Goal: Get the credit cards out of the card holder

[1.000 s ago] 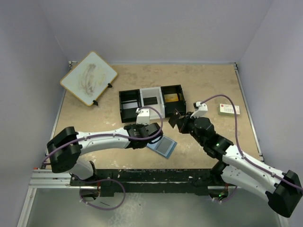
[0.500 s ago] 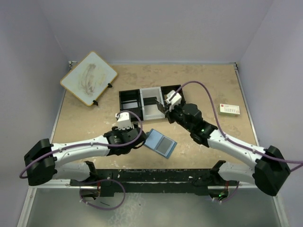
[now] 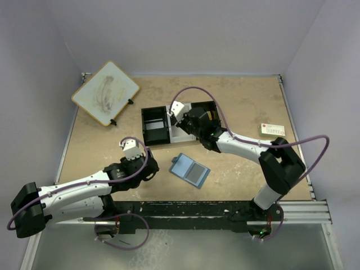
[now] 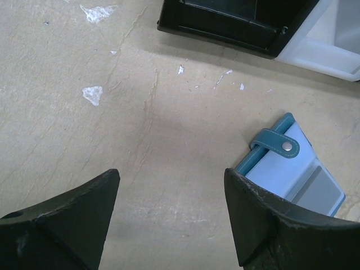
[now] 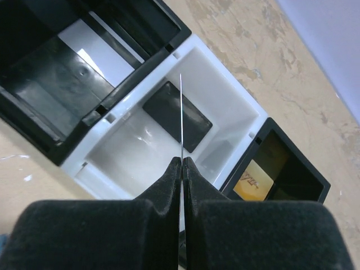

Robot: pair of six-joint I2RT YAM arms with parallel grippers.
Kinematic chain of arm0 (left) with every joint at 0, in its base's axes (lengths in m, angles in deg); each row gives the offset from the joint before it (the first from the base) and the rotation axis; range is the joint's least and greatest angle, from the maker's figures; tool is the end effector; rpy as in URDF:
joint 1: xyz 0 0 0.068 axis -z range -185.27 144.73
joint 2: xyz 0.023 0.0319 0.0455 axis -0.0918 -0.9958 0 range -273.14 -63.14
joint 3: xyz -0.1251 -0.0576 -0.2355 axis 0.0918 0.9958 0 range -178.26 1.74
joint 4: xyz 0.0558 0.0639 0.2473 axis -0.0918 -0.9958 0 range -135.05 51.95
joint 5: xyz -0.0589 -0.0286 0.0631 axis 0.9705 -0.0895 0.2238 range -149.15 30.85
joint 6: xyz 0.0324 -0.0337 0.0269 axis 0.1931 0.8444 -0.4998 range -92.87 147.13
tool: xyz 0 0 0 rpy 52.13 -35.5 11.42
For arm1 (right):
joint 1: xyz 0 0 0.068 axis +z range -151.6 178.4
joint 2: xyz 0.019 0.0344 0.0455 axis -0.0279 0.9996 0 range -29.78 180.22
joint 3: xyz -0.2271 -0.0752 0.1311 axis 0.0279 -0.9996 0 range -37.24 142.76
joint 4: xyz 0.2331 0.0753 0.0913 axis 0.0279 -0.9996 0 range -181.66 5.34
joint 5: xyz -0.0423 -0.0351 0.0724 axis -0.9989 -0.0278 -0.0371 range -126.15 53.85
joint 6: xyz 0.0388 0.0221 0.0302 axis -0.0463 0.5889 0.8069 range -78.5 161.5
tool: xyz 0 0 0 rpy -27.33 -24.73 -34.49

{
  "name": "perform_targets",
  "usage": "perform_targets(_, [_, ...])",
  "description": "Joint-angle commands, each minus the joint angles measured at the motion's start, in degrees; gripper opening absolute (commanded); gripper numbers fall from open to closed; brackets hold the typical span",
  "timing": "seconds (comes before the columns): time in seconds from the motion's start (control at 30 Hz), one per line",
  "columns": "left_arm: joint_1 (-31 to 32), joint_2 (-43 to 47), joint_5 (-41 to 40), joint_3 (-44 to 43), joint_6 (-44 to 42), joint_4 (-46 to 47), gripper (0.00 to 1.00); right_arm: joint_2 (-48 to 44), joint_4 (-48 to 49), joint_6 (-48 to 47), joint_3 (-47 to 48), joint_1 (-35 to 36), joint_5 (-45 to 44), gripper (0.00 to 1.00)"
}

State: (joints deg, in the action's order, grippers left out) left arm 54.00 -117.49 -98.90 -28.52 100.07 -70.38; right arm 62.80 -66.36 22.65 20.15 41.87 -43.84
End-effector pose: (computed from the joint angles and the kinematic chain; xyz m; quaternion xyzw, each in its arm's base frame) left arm 0.1066 -0.1348 0.1983 -0.2047 0.8822 -0.1165 0.4076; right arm 0.2727 0.2518 0.2534 -0.3805 0.7065 0.0741 0.5921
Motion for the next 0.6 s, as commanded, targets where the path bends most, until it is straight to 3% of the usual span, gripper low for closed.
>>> perform_targets(0.0, [-0.38, 0.85, 0.32, -0.1, 1.94, -0.27, 0.73, 4.26, -0.93, -6.24, 5.87, 0.04, -4.28, 0.0])
perform_targets(0.17, [-0.38, 0.95, -0.02, -0.9, 1.66, -0.94, 0.73, 10.32, -1.58, -10.74, 10.01, 0.04, -8.2, 0.0])
perform_targets(0.57, [-0.38, 1.61, -0.36, -2.69, 0.79, -3.26, 0.73, 20.52, 1.83, -20.43, 15.85, 0.04, -8.58, 0.0])
